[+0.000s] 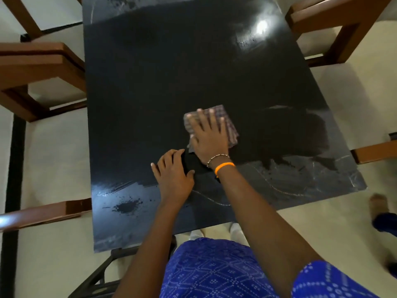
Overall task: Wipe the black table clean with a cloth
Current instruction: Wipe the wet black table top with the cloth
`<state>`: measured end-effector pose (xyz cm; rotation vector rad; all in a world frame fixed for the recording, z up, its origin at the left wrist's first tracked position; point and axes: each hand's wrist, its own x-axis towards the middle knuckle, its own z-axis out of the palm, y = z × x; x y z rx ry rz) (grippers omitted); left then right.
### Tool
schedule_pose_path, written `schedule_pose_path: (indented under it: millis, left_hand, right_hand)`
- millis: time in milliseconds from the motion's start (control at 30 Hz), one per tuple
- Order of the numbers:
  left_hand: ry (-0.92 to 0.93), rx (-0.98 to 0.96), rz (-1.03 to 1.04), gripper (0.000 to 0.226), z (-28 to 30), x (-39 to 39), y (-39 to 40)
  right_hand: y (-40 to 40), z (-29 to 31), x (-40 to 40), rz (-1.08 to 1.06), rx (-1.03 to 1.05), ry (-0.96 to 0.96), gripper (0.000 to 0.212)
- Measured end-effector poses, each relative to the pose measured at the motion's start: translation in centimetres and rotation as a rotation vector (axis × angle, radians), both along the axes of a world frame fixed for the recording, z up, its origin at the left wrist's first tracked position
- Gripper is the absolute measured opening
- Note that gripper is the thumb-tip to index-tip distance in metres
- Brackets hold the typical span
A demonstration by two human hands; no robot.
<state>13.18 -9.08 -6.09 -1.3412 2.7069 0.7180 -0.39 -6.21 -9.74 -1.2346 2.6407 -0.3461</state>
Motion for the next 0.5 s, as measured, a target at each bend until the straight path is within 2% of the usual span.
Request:
schedule_pose_path:
  millis: [100, 200, 367, 500]
  left_hand:
    - [-0.030, 0.002, 0.033, 0.064, 0.1, -0.6, 0.6]
    - [-0.033, -0.012, 0.048, 0.066, 0.0, -1.6, 1.5]
    - [0.034, -0.011, -0.026, 0.063, 0.0, -3.5, 2.9]
    - [0.050, -0.011, -0.110, 0.064, -0.2, -4.9, 4.0]
  right_hand:
    - [-0.2, -0.1, -0.3, 0.156, 0.004, -0.001, 0.057]
    - [2.1, -0.1, -3.2, 0.155, 0.008, 0.036, 0.057]
    - [9.1, 0.1, -11.4, -0.155, 0.075, 0.055, 0.072]
    - [15.5, 0.0, -17.0, -0.448, 0.054, 0.070, 0.066]
